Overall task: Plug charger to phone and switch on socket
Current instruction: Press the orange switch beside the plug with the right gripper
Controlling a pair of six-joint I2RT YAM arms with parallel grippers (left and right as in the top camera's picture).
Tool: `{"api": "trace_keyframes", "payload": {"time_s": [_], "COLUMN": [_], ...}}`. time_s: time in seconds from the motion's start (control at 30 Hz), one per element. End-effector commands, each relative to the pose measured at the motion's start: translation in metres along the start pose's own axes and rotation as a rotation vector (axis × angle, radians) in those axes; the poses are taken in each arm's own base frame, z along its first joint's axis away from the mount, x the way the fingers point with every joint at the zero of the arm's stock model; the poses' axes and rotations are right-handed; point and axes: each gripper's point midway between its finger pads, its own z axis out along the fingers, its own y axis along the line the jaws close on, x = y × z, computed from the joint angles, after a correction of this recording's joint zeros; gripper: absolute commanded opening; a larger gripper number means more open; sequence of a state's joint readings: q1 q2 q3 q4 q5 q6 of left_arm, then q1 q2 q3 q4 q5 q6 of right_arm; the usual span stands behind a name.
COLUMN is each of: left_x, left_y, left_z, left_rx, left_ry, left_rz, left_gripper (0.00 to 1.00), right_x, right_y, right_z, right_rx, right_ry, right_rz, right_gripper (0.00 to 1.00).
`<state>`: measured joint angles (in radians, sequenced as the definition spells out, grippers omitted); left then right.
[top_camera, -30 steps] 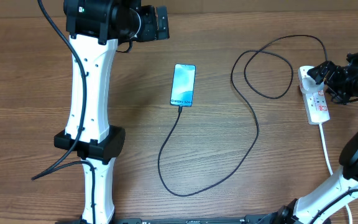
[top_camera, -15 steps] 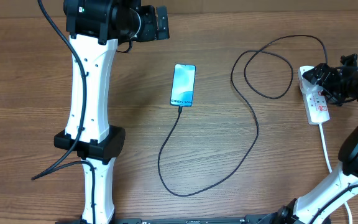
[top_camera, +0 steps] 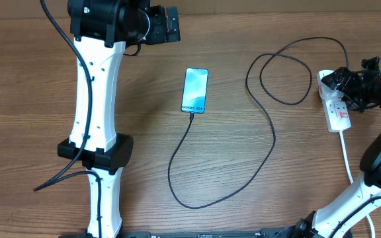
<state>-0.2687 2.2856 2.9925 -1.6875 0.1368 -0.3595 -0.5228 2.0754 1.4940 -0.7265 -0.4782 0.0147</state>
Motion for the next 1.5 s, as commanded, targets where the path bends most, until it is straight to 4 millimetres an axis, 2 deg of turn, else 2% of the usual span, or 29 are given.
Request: {"api": "trace_keyframes", "payload": {"time_s": [0.0, 0.63, 0.8, 1.47], "left_x": [0.0, 0.0, 0.0, 0.0], "left_y": [0.003, 0.003, 0.003, 0.003], "left_z": [0.002, 0.002, 0.002, 0.002], "left_rx": [-0.015, -0.015, -0.015, -0.015], "left_ry": [0.0, 0.0, 0.0, 0.0], "left_rz": [0.019, 0.019, 0.019, 0.019], "left_gripper": [1.0, 0.99, 0.99, 1.0], "right_x": [0.013, 0.017, 0.017, 0.023], "right_y": [0.01, 0.018, 0.026, 0.023], "right_z": [0.009, 0.008, 0.008, 0.007], "right_rx": [-0.024, -0.069, -0.117, -0.099], "right_ry": [0.051, 0.068, 0.071, 0.095], "right_rz": [0.011, 0.019, -0.006, 0.016], "right_gripper": [1.0, 1.0, 1.0, 1.0]}}
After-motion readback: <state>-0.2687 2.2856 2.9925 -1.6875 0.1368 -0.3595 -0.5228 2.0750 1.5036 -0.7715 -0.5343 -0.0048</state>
